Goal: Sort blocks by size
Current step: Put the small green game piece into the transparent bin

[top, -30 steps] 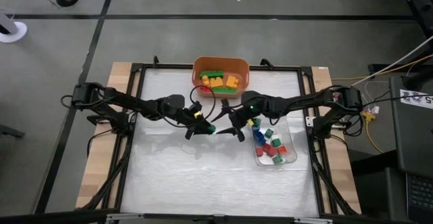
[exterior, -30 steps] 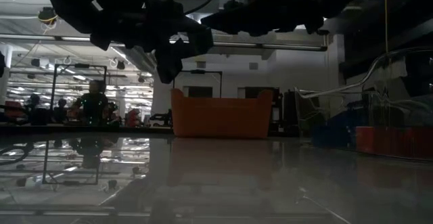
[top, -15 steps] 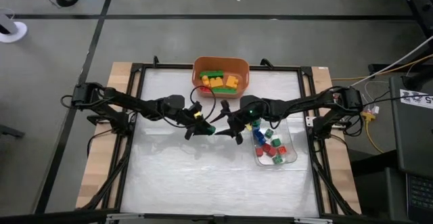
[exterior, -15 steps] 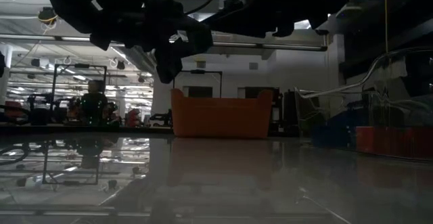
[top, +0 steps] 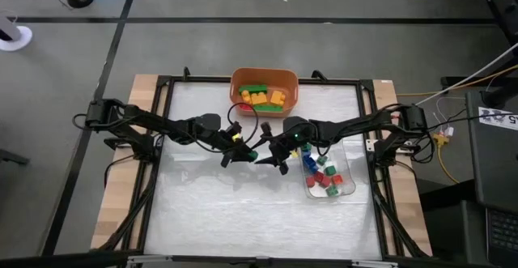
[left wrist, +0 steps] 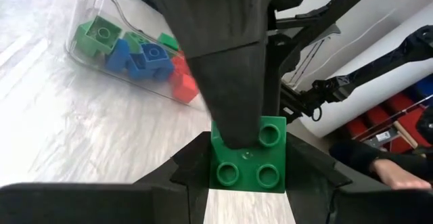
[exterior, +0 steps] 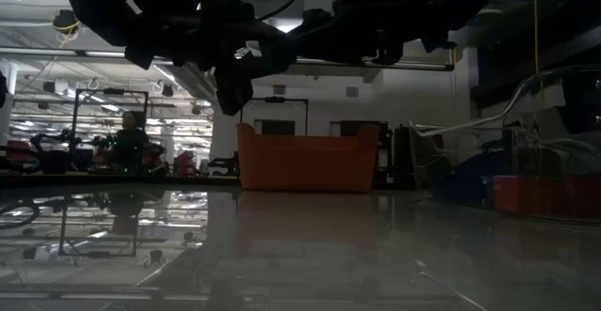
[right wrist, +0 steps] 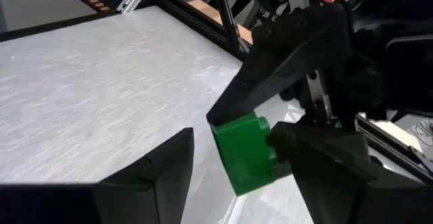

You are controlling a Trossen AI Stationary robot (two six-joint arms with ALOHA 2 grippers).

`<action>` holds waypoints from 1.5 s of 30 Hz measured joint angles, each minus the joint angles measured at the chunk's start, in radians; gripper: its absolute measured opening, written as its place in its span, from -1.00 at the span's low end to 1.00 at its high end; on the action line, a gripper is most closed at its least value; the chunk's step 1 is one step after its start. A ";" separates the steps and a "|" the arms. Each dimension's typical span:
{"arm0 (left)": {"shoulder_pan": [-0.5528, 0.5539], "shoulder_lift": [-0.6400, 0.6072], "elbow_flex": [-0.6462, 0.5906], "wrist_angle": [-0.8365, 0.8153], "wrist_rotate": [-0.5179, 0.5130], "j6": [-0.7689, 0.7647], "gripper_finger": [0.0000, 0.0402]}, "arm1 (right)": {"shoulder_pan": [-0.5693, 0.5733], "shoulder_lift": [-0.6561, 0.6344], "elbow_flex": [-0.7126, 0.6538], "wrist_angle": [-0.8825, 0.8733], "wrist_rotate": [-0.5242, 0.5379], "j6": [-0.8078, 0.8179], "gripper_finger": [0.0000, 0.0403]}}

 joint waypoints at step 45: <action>-0.004 0.000 0.000 0.003 -0.015 -0.004 -0.30 | 0.000 0.000 0.000 0.010 -0.023 0.004 -0.49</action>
